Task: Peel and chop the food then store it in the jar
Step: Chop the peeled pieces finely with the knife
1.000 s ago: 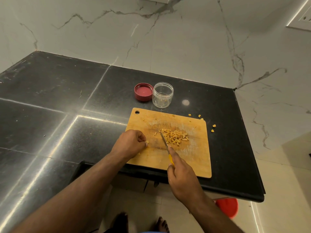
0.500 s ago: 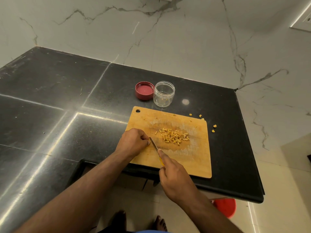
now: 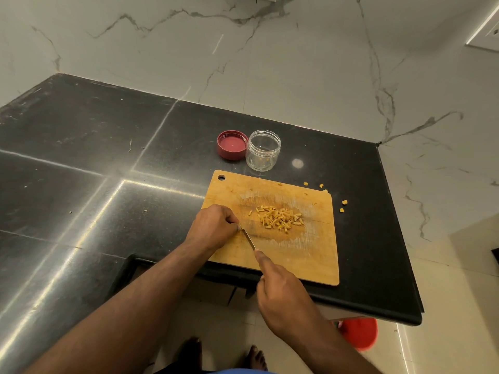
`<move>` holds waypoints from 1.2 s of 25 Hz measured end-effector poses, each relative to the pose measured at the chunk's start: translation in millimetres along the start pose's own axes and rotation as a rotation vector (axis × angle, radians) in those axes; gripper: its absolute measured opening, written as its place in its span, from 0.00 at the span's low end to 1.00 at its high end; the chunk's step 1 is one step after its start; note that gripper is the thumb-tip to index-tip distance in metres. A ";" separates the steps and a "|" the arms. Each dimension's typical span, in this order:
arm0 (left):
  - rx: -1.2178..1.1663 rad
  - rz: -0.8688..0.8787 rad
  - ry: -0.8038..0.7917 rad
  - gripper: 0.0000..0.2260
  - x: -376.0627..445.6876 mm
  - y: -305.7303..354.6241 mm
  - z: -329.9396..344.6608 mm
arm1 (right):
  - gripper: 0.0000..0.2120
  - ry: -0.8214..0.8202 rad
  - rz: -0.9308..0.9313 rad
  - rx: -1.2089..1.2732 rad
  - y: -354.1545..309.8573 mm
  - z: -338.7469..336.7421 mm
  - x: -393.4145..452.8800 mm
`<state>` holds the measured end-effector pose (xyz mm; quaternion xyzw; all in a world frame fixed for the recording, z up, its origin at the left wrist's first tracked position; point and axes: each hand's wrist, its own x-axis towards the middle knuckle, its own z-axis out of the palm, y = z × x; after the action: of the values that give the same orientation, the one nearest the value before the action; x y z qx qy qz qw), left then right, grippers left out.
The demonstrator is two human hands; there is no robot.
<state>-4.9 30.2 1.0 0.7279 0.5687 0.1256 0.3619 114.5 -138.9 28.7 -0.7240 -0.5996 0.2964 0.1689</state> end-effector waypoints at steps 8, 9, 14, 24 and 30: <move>0.015 0.009 0.030 0.03 -2.6 -1.6 2.2 | 0.26 0.042 -0.028 0.020 -5.7 -2.5 7.9; 0.014 0.003 0.030 0.03 -3.0 -1.3 1.8 | 0.26 0.044 -0.030 0.006 -7.4 -1.3 11.0; -0.001 -0.005 0.025 0.04 -2.5 0.0 1.1 | 0.26 0.028 -0.033 -0.056 -14.0 1.0 21.7; 0.032 0.007 0.023 0.04 -3.3 1.2 1.1 | 0.26 0.018 -0.009 -0.016 -5.5 -0.8 -6.7; 0.037 -0.005 0.025 0.04 -3.5 1.0 -0.8 | 0.26 0.061 -0.029 0.002 -13.3 -0.8 11.3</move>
<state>-5.8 27.2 3.0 0.7314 0.5771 0.1234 0.3418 106.0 -124.8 34.8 -0.7238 -0.6042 0.2723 0.1920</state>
